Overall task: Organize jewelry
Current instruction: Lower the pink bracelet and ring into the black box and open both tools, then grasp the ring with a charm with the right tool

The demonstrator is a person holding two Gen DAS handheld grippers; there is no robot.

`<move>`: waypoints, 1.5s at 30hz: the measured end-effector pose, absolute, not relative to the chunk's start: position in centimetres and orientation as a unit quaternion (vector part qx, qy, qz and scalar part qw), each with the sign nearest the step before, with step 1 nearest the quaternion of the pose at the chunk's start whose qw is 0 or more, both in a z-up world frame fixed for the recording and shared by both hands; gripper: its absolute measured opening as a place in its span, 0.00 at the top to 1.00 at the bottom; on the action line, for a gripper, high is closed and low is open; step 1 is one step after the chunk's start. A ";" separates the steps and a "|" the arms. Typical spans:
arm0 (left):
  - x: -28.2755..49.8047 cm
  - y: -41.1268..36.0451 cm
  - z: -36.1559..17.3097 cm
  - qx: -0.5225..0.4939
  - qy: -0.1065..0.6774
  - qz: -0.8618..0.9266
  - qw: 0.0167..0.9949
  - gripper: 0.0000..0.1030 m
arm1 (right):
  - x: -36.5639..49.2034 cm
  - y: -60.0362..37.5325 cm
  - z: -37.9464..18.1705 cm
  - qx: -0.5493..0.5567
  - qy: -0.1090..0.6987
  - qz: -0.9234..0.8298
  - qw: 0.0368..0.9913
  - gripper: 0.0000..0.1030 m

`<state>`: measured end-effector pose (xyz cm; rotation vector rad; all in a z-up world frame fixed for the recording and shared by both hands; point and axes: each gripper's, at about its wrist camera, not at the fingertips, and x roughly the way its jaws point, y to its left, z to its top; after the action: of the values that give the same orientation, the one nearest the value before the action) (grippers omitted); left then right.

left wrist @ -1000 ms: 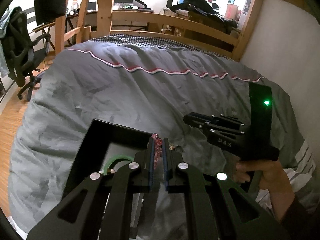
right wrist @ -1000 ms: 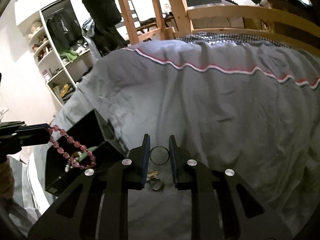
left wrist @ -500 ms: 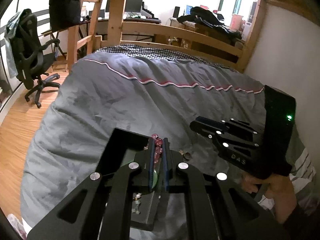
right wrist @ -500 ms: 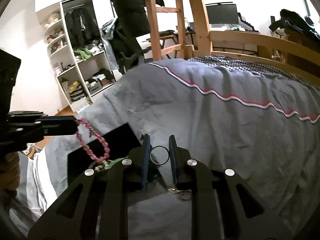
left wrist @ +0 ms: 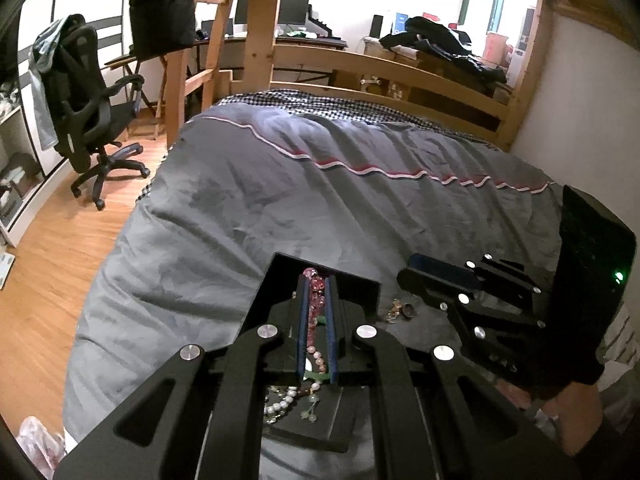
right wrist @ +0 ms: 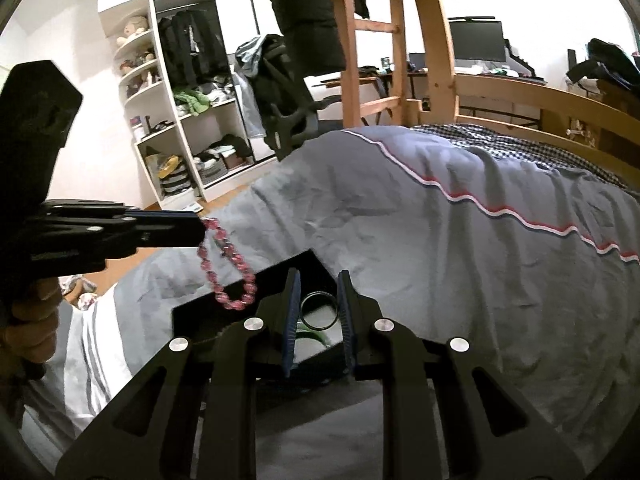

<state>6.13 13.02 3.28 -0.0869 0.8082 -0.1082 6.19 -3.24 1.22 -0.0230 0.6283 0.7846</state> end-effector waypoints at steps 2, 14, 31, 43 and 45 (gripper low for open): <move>6.2 13.3 3.1 -0.044 0.395 -0.049 0.916 0.93 | 5.8 -2.7 1.0 -0.007 0.298 0.386 0.873 0.81; 7.0 14.8 1.7 -0.060 0.421 -0.029 0.905 0.93 | 4.5 1.1 -2.1 -0.026 0.334 0.420 0.843 0.81; 6.1 15.0 2.8 -0.052 0.376 0.003 0.925 0.16 | 5.8 -0.6 -2.6 0.002 0.339 0.416 0.844 0.07; 5.8 10.2 1.0 -0.040 0.373 -0.096 0.922 0.06 | 11.7 -11.1 -2.5 0.083 0.354 0.221 0.905 0.04; 5.7 8.5 0.3 -0.033 0.377 -0.121 0.917 0.06 | 11.7 -11.3 -2.8 0.092 0.352 0.232 0.902 0.04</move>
<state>5.71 8.46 0.33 -0.0674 0.7762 -0.2498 11.74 -11.34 -2.77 0.1910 0.7274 0.4801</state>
